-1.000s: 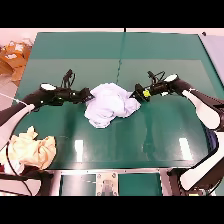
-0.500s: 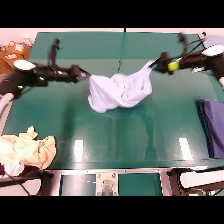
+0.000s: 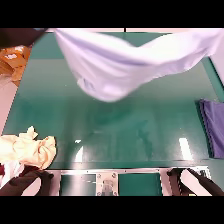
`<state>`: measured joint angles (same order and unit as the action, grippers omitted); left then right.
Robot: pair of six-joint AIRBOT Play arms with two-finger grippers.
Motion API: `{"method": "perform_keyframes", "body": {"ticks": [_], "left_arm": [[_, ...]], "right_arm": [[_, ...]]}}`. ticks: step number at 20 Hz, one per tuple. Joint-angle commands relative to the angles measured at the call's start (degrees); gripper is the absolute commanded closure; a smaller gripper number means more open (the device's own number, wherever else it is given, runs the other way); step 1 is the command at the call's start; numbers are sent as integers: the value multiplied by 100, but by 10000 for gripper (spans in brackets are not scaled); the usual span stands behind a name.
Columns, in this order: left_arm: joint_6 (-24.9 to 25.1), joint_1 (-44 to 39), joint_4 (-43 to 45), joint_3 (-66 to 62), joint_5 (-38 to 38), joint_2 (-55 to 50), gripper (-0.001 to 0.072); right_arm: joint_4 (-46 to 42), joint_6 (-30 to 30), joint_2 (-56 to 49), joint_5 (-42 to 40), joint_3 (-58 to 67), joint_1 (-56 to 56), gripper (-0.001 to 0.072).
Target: Fold the shirts.
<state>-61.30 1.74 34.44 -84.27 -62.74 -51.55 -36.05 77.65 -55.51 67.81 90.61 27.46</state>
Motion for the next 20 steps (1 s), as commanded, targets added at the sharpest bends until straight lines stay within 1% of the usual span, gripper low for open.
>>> {"method": "perform_keyframes", "body": {"ticks": [1, 3, 5, 6, 8, 10, 12, 13, 15, 17, 18, 19, 20], "left_arm": [[-619, 50, 1325, -549, 57, 507, 686], [-901, 50, 1838, -533, -221, 407, 685], [-935, 13, 1818, -214, -435, 142, 686], [-933, -90, 1786, 116, -396, -11, 685], [-879, -457, 1764, 901, -85, -398, 685], [-767, -881, 1755, 1611, 398, -992, 685], [-717, -1272, 1576, 2105, 894, -1751, 685], [-715, -1443, 1482, 2223, 1075, -2142, 684], [-721, -1670, 1360, 2225, 1220, -2916, 684], [-723, -1657, 1134, 2225, 1209, -3335, 683], [-721, -1626, 1165, 2227, 1211, -3388, 558], [-723, -1567, 1176, 2208, 1161, -3375, 283], [-723, -1462, 1156, 2105, 970, -3375, 259]], "right_arm": [[-7, 120, 599, -365, 11, 345, 688], [-15, 118, 520, -334, -22, 138, 688], [-17, 26, 249, -382, -166, -240, 688], [-44, -33, 74, -422, -284, -501, 688], [-393, -33, -391, -555, -605, -1123, 688], [-817, -33, -1032, -938, -1005, -1764, 688], [-997, -35, -1792, -1443, -1403, -2271, 688], [-992, -33, -2229, -1668, -1523, -2481, 688], [-986, -31, -3047, -1799, -1541, -2736, 688], [-986, -9, -3615, -1875, -1541, -2806, 687], [-986, -9, -3786, -1884, -1534, -2785, 686], [-984, -9, -3853, -1878, -1523, -2726, 682], [-986, -9, -3840, -1849, -1504, -2605, 590]]}}
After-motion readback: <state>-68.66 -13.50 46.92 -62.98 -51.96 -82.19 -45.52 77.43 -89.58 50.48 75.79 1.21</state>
